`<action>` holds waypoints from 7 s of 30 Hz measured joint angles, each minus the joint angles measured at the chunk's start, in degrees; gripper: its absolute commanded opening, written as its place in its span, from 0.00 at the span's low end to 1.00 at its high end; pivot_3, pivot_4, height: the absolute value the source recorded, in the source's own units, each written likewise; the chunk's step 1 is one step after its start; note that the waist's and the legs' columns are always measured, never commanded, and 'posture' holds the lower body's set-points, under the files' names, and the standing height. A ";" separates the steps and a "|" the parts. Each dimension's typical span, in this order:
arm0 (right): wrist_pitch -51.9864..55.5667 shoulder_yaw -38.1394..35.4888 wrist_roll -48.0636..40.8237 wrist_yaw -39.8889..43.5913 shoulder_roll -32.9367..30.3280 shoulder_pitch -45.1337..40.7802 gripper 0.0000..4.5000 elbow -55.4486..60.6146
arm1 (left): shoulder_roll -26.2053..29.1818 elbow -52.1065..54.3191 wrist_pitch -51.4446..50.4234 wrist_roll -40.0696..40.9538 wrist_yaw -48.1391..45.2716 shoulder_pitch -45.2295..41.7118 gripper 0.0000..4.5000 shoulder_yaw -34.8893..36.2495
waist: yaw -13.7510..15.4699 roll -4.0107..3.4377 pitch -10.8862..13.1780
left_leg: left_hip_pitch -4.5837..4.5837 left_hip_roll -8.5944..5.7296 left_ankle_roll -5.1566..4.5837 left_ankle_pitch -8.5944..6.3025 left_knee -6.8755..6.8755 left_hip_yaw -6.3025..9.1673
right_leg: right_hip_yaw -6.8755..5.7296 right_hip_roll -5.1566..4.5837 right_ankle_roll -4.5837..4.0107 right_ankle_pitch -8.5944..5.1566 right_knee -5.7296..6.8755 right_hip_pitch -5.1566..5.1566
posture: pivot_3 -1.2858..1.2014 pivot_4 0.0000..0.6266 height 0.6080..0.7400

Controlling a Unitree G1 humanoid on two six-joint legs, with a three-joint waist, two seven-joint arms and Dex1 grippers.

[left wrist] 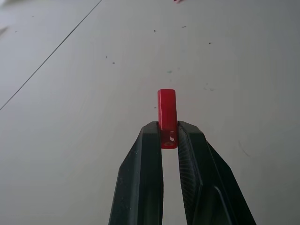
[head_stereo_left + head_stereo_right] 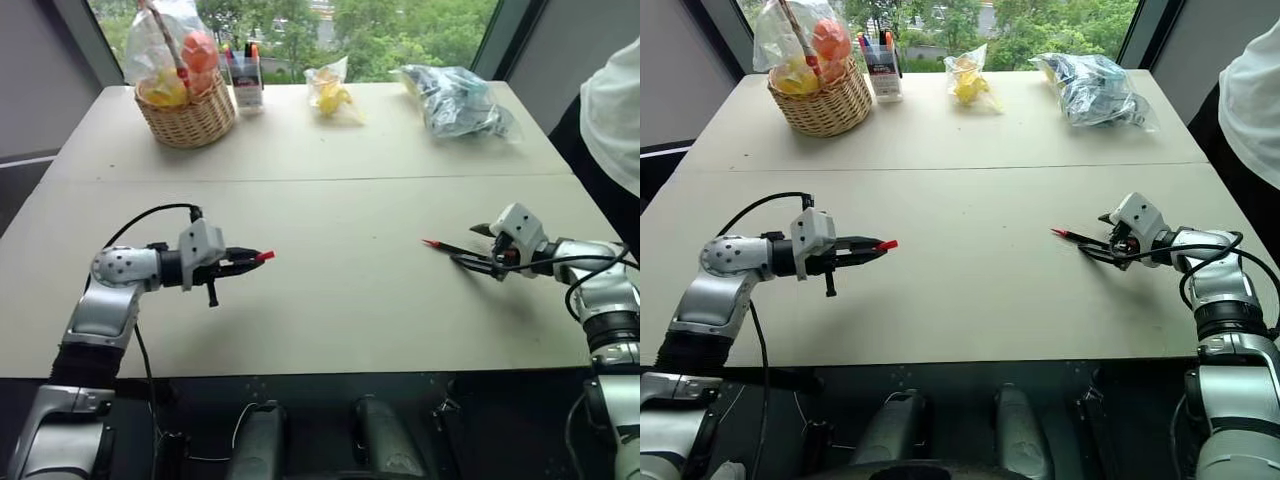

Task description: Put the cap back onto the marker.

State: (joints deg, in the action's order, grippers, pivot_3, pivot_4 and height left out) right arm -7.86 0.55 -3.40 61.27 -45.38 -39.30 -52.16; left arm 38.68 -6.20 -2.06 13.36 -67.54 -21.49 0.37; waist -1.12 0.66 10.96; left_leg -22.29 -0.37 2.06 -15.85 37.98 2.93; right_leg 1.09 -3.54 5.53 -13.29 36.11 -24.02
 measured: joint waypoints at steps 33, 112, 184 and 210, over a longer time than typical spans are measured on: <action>4.84 -1.64 -1.43 8.76 1.12 2.42 0.00 -0.23 | 1.56 0.65 -0.87 0.98 2.53 -1.39 0.07 0.06 | 0.13 0.23 -0.14 | 0.93 0.03 -0.03 -0.02 -0.11 0.02 | -0.01 0.01 -0.18 -0.10 -0.09 0.91 | 0.52 0.24 1.00; 9.12 13.56 2.71 8.34 10.17 -2.38 0.00 41.73 | -10.79 -27.52 23.41 -4.07 -8.46 -21.29 0.07 -8.14 | 0.29 0.00 0.02 | -0.13 0.03 -0.03 -0.02 0.02 -0.03 | 0.03 0.10 -0.01 0.01 0.14 -0.26 | 0.52 0.24 1.00; 8.93 19.23 16.28 -0.64 17.05 -4.59 0.00 43.91 | -10.36 -27.91 22.57 -9.49 -3.61 -19.90 0.07 -8.09 | 0.28 0.00 0.02 | -0.13 0.02 -0.03 -0.02 0.03 -0.02 | 0.03 0.11 -0.01 0.01 0.21 -0.30 | 0.52 0.24 1.00; 10.07 20.35 16.82 2.37 17.55 -4.53 0.00 44.74 | -10.94 -34.13 30.52 -9.92 -7.86 -22.00 0.07 -8.16 | 0.25 0.00 0.02 | -0.13 0.02 -0.03 -0.01 0.03 -0.02 | 0.03 0.12 -0.02 0.01 0.23 -0.30 | 0.52 0.24 1.00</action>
State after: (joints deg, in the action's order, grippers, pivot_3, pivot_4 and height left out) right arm 2.21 20.90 13.42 63.64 -27.84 -43.83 -7.42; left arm 27.74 -40.33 28.46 3.45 -75.40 -43.50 -7.79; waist -0.88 0.66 10.98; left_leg -22.42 -0.35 2.02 -15.86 38.02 2.91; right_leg 1.12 -3.42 5.51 -13.28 36.34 -24.33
